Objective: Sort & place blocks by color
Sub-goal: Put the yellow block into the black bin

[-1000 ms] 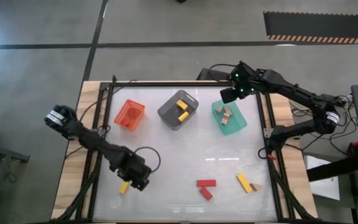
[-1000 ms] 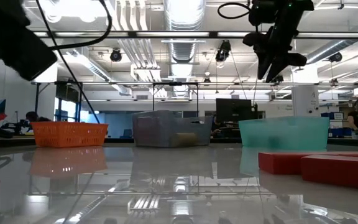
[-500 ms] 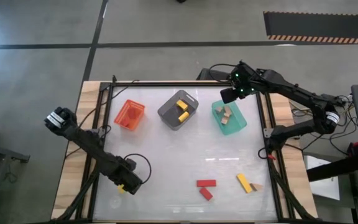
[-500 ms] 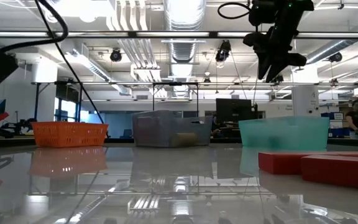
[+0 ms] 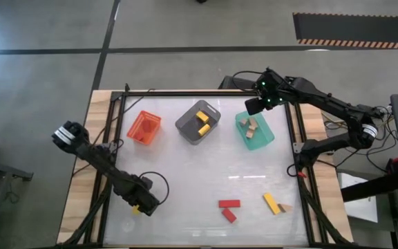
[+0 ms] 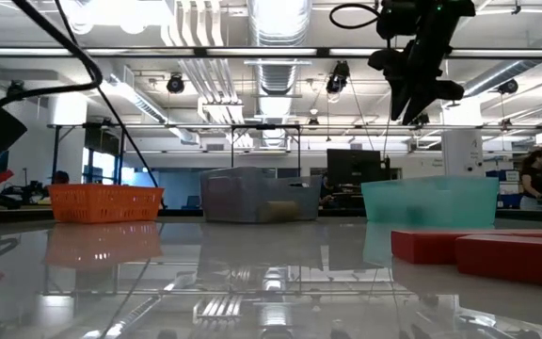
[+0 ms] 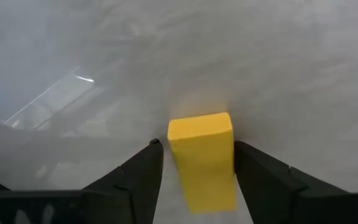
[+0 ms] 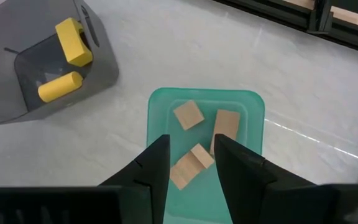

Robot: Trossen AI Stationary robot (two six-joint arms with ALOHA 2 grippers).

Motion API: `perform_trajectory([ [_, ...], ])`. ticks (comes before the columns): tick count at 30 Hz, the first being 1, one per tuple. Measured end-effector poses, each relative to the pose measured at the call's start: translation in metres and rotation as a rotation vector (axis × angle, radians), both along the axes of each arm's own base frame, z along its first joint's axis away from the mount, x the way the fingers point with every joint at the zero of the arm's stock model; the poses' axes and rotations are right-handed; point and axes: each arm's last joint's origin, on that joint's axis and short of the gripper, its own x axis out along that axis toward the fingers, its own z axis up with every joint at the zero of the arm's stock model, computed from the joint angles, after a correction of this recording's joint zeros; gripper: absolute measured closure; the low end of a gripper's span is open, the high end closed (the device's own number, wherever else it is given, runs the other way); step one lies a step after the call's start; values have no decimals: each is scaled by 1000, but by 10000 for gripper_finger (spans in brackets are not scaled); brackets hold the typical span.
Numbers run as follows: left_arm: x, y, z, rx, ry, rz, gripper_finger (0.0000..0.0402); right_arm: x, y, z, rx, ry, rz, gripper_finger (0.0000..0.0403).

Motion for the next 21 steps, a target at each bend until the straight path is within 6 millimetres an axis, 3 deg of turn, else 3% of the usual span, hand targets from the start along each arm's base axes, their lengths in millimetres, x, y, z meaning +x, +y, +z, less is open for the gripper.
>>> perform_trajectory([
  [9,0,0,-4,-17,-20,1,287,0,0,0,0,1,1,289],
  [12,-1,1,-1,-22,-30,1,287,0,0,0,-4,3,11,289],
  [21,1,5,31,-39,-196,16,287,5,13,5,2,-31,78,289],
])
